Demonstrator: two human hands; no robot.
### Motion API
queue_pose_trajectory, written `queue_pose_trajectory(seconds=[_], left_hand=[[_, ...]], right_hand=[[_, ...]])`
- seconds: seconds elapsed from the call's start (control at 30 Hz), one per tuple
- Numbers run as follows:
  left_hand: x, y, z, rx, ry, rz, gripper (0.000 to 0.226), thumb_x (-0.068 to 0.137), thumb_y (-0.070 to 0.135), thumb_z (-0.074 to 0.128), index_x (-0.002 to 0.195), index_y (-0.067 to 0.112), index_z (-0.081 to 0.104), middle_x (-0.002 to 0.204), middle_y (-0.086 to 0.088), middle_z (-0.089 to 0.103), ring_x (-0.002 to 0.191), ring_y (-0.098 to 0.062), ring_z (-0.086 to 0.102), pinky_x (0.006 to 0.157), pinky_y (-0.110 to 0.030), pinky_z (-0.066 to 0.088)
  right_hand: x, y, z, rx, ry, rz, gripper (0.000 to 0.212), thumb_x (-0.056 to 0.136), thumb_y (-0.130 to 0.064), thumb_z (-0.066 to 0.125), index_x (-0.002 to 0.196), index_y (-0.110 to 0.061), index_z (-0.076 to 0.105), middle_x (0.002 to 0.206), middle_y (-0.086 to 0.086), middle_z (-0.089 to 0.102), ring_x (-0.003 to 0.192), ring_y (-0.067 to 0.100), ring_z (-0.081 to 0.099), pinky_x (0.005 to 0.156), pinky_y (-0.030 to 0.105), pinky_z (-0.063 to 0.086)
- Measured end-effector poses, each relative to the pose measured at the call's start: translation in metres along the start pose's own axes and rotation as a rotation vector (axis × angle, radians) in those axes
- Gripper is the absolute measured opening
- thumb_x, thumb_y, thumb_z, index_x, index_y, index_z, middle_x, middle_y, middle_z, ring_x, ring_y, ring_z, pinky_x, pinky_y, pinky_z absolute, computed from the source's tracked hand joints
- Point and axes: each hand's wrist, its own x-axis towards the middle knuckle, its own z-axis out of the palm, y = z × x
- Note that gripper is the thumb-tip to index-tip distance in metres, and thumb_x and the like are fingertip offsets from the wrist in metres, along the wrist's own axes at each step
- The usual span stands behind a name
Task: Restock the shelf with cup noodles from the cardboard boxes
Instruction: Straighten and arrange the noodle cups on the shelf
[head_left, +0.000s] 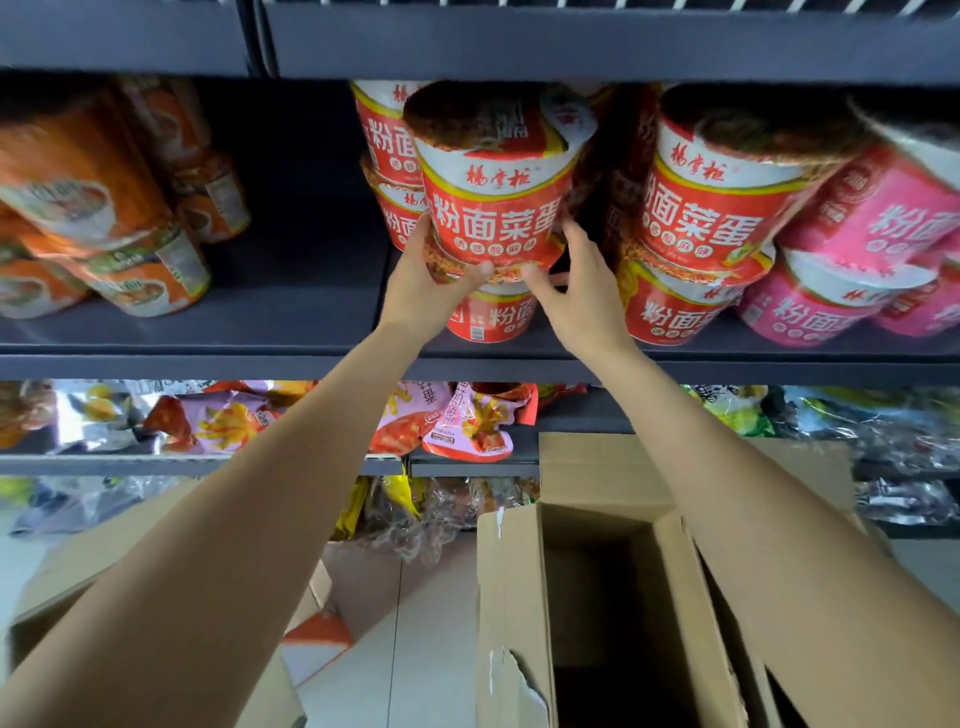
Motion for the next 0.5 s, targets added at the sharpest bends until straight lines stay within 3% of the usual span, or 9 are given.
queue_pose_trajectory(seconds=[0.23, 0.4, 0.5], left_hand=[[0.001, 0.0, -0.001, 0.018, 0.0, -0.051, 0.092, 0.078, 0.042, 0.074, 0.15, 0.019, 0.021, 0.145, 0.002, 0.044, 0.131, -0.016, 0.043, 0.108, -0.04, 0.039], [-0.004, 0.003, -0.002, 0.036, 0.021, -0.043, 0.093, 0.075, 0.046, 0.074, 0.15, 0.02, 0.024, 0.144, 0.003, 0.045, 0.129, -0.015, 0.046, 0.107, -0.041, 0.041], [-0.008, 0.002, 0.0, 0.054, 0.078, 0.005, 0.099, 0.067, 0.06, 0.074, 0.147, 0.02, 0.03, 0.141, 0.002, 0.048, 0.126, -0.014, 0.049, 0.105, -0.04, 0.044]], right_hand=[[0.003, -0.004, -0.002, -0.046, -0.022, 0.018, 0.063, 0.094, -0.03, 0.057, 0.147, -0.016, 0.026, 0.143, 0.009, 0.037, 0.124, 0.024, 0.048, 0.099, 0.038, 0.046], [0.014, 0.004, -0.009, -0.014, -0.028, -0.029, 0.068, 0.084, -0.033, 0.069, 0.138, -0.014, 0.033, 0.137, 0.006, 0.042, 0.126, 0.022, 0.043, 0.1, 0.03, 0.039], [0.021, 0.007, -0.008, 0.094, -0.066, -0.057, 0.073, 0.08, -0.033, 0.073, 0.138, -0.011, 0.034, 0.137, 0.003, 0.048, 0.127, 0.019, 0.046, 0.105, 0.038, 0.042]])
